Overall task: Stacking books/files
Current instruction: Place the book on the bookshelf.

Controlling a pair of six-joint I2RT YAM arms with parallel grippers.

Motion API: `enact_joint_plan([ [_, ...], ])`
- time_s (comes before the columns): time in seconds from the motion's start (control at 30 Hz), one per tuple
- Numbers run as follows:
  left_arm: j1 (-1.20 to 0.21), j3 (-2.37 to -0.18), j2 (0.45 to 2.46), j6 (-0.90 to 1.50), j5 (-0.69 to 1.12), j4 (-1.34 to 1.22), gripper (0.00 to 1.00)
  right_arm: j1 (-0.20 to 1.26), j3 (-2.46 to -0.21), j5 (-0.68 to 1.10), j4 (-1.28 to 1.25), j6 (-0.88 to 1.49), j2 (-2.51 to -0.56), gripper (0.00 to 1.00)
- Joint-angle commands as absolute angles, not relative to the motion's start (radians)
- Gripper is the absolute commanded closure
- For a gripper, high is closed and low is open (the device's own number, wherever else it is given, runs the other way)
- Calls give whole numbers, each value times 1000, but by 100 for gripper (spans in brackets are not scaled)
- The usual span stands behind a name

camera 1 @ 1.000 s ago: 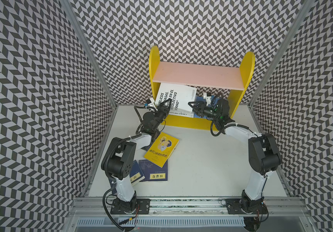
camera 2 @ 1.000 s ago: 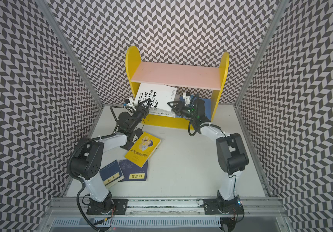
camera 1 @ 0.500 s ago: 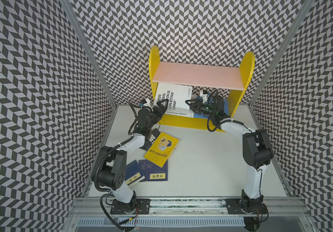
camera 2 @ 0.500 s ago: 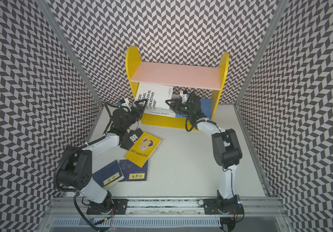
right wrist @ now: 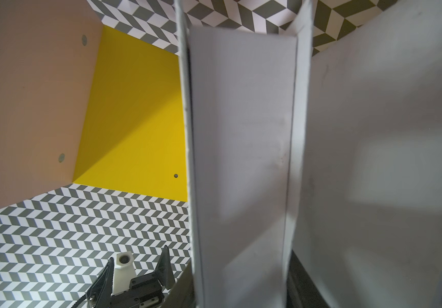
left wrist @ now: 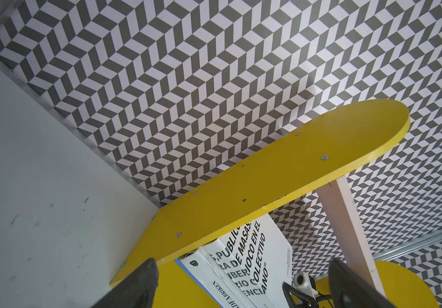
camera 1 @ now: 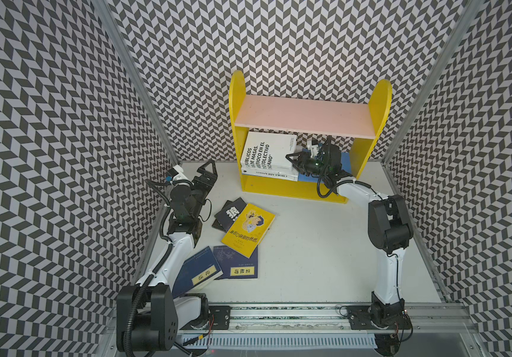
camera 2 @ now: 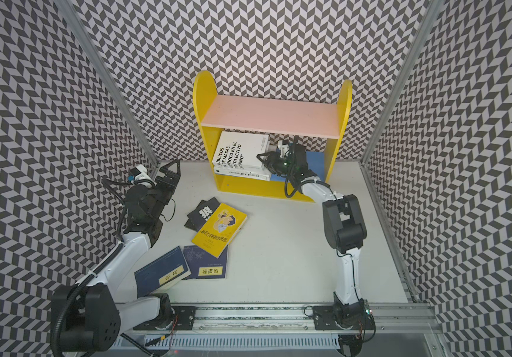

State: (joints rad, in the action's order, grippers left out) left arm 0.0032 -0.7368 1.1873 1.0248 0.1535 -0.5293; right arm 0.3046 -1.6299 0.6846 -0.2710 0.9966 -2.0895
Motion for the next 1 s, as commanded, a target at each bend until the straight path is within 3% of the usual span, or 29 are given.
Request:
enact_joint_plan([
  [0.0,12,-722,1167,986,122,-502,0,304,-1670,694,-294,969,-2073,59],
  [0.67,31,-703,1209,1028,167,-550,0,306,-1649,703,-305,999,-2062,57],
  [0.83,31,-699,1209,1029,174,-557,0,307,-1660,675,-314,993,-2064,43],
  [0.97,31,-687,1209,1035,179,-568,0,309,-1670,634,-288,966,-2050,40],
])
